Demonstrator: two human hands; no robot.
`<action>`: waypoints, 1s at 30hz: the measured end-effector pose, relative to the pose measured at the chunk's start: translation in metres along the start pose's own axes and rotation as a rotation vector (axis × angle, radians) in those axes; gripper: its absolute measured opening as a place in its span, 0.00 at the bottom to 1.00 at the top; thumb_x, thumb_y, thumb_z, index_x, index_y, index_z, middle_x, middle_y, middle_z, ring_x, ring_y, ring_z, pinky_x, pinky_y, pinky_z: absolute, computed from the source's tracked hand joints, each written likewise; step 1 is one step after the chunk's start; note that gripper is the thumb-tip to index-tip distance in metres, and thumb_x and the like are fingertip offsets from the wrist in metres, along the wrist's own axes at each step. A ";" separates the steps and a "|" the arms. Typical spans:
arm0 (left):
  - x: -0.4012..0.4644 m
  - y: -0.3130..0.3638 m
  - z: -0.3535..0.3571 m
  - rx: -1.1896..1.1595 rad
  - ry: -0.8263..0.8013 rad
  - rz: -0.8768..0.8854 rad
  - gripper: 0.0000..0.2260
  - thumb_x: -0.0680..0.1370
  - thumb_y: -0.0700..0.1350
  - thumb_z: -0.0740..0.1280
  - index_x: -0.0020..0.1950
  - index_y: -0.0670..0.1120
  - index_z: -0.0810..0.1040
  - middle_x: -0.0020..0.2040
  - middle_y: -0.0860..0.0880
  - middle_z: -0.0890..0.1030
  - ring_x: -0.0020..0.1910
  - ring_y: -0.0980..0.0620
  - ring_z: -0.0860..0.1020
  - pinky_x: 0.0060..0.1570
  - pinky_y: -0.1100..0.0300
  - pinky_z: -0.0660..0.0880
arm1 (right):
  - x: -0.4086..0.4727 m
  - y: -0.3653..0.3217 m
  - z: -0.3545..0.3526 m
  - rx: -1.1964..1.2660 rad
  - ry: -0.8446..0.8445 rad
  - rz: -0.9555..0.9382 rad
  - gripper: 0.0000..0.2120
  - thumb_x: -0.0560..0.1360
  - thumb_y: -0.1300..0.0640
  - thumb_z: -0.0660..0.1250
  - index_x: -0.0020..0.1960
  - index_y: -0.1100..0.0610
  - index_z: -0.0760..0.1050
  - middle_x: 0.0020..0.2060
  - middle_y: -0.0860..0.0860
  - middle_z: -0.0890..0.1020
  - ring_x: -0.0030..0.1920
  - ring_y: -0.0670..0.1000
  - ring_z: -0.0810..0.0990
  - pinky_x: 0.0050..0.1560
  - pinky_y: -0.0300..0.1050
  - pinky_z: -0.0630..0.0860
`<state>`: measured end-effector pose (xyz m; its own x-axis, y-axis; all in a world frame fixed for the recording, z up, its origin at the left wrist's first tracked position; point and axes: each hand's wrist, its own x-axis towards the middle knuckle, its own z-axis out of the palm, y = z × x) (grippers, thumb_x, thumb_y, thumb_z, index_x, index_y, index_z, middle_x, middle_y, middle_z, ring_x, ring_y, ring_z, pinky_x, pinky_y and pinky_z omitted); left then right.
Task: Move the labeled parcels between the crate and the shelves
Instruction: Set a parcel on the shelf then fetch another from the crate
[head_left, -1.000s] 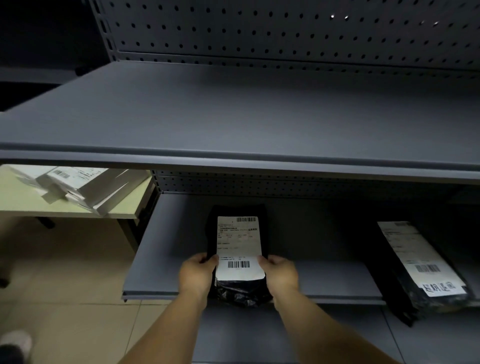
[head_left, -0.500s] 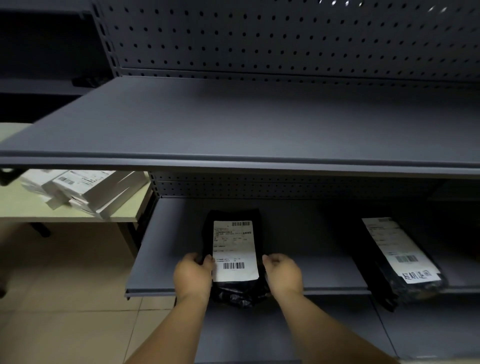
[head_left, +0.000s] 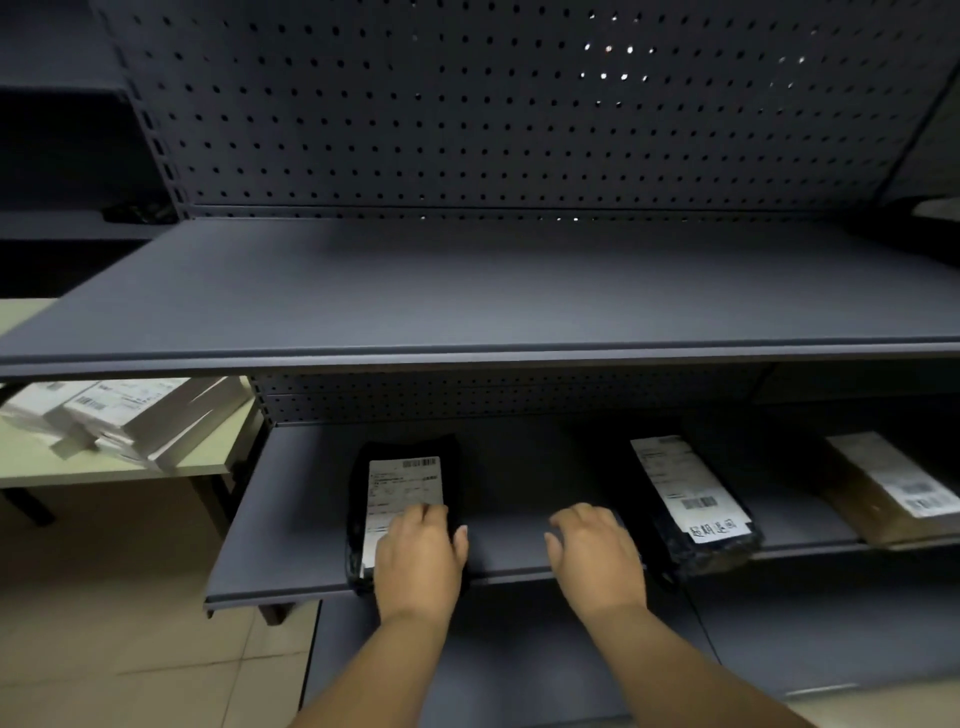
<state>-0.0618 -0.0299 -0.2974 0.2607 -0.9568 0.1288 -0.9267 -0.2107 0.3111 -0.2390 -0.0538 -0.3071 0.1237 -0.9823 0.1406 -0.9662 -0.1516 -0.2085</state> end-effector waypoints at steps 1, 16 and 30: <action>-0.001 0.011 0.002 0.009 0.000 0.024 0.17 0.79 0.55 0.57 0.64 0.50 0.73 0.60 0.51 0.76 0.59 0.51 0.73 0.55 0.58 0.69 | -0.001 0.010 -0.005 -0.006 0.006 -0.001 0.13 0.79 0.50 0.57 0.59 0.50 0.75 0.55 0.47 0.77 0.58 0.50 0.73 0.56 0.42 0.69; -0.039 0.204 0.045 -0.024 0.044 0.117 0.16 0.80 0.54 0.59 0.65 0.50 0.74 0.60 0.52 0.75 0.57 0.54 0.74 0.55 0.62 0.70 | -0.013 0.204 -0.076 0.027 0.023 0.034 0.14 0.79 0.51 0.59 0.62 0.50 0.75 0.57 0.46 0.77 0.58 0.49 0.73 0.56 0.41 0.71; -0.067 0.285 0.071 -0.039 0.085 -0.043 0.16 0.79 0.53 0.60 0.64 0.49 0.75 0.59 0.52 0.77 0.56 0.54 0.75 0.53 0.62 0.72 | -0.013 0.301 -0.089 0.080 0.002 -0.043 0.15 0.79 0.49 0.59 0.64 0.50 0.73 0.58 0.46 0.77 0.60 0.48 0.72 0.58 0.40 0.70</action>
<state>-0.3630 -0.0406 -0.2843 0.3236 -0.9263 0.1930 -0.9033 -0.2417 0.3546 -0.5521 -0.0768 -0.2853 0.1637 -0.9745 0.1533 -0.9389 -0.2016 -0.2790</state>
